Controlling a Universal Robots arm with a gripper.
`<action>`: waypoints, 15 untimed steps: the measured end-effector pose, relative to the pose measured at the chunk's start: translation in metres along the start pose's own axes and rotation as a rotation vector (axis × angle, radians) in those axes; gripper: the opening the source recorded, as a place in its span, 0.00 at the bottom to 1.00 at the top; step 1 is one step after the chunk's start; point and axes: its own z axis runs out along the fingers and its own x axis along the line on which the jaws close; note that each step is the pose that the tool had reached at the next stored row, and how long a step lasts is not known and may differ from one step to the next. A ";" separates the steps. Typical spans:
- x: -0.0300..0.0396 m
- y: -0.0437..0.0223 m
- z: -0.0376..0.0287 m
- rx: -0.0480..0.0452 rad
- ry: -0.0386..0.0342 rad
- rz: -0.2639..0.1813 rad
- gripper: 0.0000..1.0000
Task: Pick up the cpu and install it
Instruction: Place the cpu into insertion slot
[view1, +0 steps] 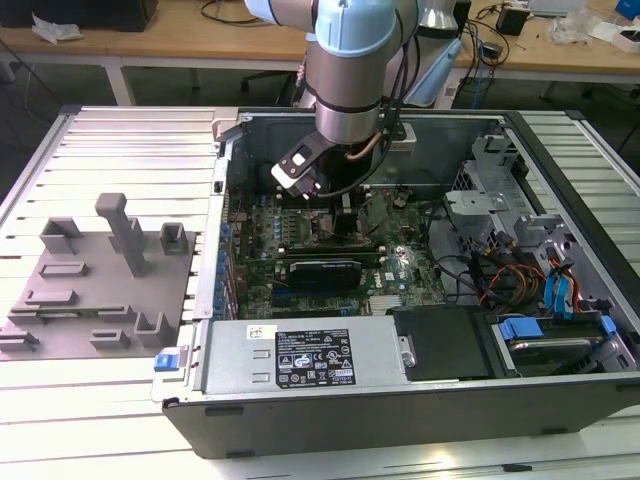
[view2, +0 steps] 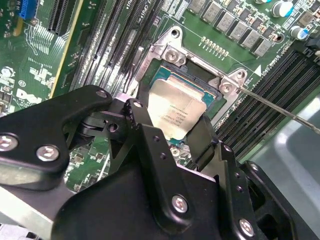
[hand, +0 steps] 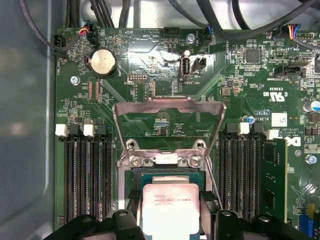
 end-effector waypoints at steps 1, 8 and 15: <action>0.0000 0.0000 0.0002 -0.0001 0.0001 0.000 0.55; 0.0012 0.0000 0.0015 -0.0002 0.0014 0.000 0.55; 0.0022 0.0000 0.0027 -0.0001 0.0012 0.001 0.55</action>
